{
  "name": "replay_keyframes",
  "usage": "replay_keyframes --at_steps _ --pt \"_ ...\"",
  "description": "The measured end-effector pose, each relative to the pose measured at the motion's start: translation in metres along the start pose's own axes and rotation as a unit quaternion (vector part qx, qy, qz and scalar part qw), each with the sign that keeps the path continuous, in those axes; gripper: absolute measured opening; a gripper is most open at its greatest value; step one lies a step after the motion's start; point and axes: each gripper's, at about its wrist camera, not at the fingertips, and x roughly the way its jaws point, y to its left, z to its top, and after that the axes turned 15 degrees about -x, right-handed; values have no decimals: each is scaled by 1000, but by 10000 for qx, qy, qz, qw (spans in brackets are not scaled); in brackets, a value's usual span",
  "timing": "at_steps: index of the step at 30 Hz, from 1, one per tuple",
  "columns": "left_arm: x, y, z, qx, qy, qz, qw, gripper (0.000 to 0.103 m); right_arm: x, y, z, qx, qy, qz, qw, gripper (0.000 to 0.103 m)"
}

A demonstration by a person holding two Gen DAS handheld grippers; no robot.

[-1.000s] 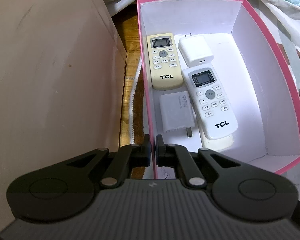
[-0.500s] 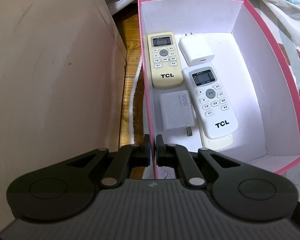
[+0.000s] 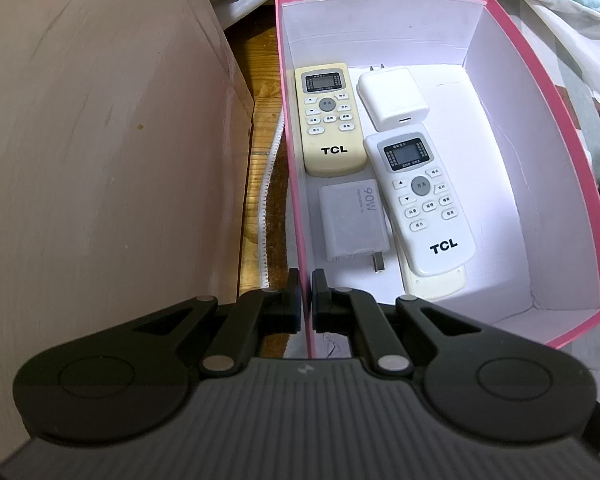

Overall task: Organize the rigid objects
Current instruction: 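Move the right tool to the mat and grasp the silver keys, then drop the silver keys into the box beside the white remote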

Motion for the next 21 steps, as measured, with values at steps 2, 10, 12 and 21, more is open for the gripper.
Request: replay_keyframes --at_steps 2,10,12,21 --pt "0 0 0 0 3 -1 10000 4 13 3 10 -213 8 59 9998 4" --pt "1 2 0 -78 27 -25 10000 4 104 -22 36 189 391 392 9983 3" --pt "0 2 0 -76 42 -29 10000 4 122 -23 37 147 512 300 9981 3" --pt "-1 1 1 -61 76 -8 10000 4 111 -17 23 382 791 261 9958 5"
